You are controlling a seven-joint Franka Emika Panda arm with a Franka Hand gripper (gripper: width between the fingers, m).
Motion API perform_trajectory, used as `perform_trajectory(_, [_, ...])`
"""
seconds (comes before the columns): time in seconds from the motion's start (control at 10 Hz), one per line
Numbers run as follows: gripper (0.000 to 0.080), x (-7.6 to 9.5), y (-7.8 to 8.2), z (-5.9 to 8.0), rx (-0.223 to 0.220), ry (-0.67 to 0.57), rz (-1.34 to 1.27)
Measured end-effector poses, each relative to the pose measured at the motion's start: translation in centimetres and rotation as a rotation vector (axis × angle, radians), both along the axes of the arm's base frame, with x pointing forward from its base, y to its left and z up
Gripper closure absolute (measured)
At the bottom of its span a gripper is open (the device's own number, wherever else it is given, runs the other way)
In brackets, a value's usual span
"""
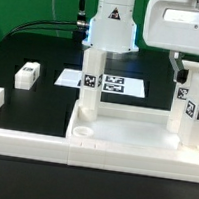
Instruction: Assemble desk
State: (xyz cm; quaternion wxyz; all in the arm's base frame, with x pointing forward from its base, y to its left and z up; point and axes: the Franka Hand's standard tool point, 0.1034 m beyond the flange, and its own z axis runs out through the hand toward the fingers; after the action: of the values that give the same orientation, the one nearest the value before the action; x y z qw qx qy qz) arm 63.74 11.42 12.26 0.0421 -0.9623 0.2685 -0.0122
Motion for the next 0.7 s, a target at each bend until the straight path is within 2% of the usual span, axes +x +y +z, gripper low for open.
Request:
perform_trajectory(0.1, [0.015, -0.06, -0.23, -0.21, -0.044, -0.007, 0.161])
perform_trajectory(0.2, [0.015, 0.01, -0.21, -0.34, -0.066, -0.018, 0.287])
perform_trajectory(0.7, [0.015, 0.12, -0.24, -0.34, -0.092, -0.04, 0.68])
